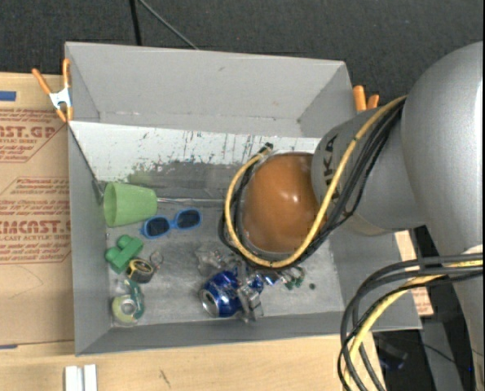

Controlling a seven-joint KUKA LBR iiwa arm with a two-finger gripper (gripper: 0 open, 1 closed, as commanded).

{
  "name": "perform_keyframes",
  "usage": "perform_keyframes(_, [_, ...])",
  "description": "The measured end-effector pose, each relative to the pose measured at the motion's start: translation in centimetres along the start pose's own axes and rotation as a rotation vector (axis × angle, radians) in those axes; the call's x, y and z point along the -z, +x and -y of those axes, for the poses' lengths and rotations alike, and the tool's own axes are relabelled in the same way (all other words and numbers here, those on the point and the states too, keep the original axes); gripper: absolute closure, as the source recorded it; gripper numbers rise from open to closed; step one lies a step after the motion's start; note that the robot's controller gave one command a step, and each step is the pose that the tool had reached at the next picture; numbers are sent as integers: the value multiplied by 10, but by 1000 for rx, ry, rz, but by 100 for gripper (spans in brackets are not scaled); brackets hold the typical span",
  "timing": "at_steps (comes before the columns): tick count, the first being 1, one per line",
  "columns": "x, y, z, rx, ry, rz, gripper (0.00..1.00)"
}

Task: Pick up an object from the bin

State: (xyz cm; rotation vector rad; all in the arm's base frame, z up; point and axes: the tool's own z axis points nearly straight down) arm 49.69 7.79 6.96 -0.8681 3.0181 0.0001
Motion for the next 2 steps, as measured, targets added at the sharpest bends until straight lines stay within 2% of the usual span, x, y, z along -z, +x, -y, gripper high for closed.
perform_keyframes(1, [0, -1, -1, 1, -1, 1, 100])
perform_keyframes(2, [163, -8, -11, 11, 3, 8, 100])
